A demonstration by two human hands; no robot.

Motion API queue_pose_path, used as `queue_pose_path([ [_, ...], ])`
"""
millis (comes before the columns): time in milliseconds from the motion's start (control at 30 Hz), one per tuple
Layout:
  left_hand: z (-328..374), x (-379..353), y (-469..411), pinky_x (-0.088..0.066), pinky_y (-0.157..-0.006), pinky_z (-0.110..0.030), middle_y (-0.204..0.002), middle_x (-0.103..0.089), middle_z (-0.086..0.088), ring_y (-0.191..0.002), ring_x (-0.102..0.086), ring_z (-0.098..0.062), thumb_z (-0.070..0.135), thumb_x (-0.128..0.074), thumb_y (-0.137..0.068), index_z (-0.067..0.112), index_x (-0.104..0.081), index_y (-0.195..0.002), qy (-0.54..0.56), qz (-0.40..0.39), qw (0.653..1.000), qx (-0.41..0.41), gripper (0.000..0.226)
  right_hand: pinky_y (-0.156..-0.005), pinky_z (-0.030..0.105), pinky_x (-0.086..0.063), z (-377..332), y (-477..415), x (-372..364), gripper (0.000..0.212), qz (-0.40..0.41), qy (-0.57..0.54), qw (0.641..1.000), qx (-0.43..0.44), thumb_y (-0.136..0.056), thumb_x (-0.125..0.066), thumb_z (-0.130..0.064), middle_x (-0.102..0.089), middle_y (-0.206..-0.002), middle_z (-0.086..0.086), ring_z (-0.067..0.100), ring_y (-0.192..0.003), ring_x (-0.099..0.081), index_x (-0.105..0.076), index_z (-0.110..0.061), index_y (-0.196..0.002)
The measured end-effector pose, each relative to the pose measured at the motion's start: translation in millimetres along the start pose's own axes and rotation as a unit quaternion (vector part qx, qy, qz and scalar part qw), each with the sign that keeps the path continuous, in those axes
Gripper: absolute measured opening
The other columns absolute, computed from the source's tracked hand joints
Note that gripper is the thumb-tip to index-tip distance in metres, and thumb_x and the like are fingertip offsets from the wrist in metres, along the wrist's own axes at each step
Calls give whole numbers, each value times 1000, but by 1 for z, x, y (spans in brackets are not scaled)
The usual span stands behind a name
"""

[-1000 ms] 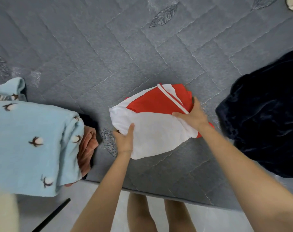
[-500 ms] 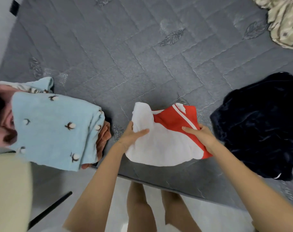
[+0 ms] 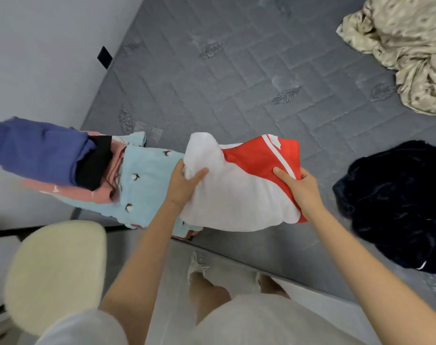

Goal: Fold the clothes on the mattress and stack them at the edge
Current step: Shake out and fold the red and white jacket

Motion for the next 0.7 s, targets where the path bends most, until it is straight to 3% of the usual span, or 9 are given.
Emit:
queue_pose_path([
  [100, 10, 54, -11, -39, -72, -11, -99, -57, 12, -98, -54, -13, 34, -77, -79, 18, -53, -110, -10, 1, 1000, -20, 43, -63, 18, -50, -17, 22, -44, 24, 26, -3, 999, 20, -73, -80, -41, -71, -81, -14, 2, -72, -67, -68, -26, -86],
  [200, 14, 115, -17, -36, -72, -3, -102, -52, 19, -101, -48, -9, 33, -77, -79, 20, -49, -116, -29, 10, 998, -48, 48, -57, 11, -49, -26, 47, -90, 20, 41, -36, 998, 37, -74, -80, -40, -71, -78, -16, -2, -69, -67, -67, -28, -84],
  [300, 16, 169, -26, -35, -86, -21, -113, -55, 5, -106, -50, -14, 34, -75, -81, 11, -49, -123, -57, 10, 996, -71, 55, -54, 8, -48, -31, 71, -139, 16, 44, -62, 996, 49, -76, -79, -37, -71, -78, -17, -4, -68, -66, -67, -29, -84],
  [433, 5, 210, -44, -40, -92, -30, -116, -58, -1, -108, -53, -18, 32, -71, -85, 9, -51, -121, -68, -3, 995, -68, 47, -70, 19, -53, -24, 86, -192, 30, 40, -70, 996, 43, -79, -76, -38, -72, -96, -9, 5, -83, -68, -67, -21, -102],
  [567, -9, 223, -61, -40, -90, -28, -113, -59, 5, -103, -53, -12, 33, -66, -88, 14, -53, -119, -54, -7, 996, -68, 38, -77, 26, -53, -5, 84, -219, 26, 47, -81, 995, 17, -80, -75, -40, -70, -101, -7, 10, -90, -67, -64, -27, -100],
  [700, -35, 219, -77, -41, -102, -42, -117, -59, -4, -108, -54, -19, 31, -56, -96, 8, -53, -121, -46, -2, 998, -49, 35, -84, 31, -54, 20, 67, -230, 39, 54, -88, 995, -10, -81, -74, -39, -69, -107, -3, 16, -97, -67, -62, -20, -113],
])
Point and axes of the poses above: each hand's wrist, its own y-axis away from the middle knuckle, its own x-axis out of the back of the hand, z = x × y, the point moved 9 cm from there along -y, towards the middle knuckle
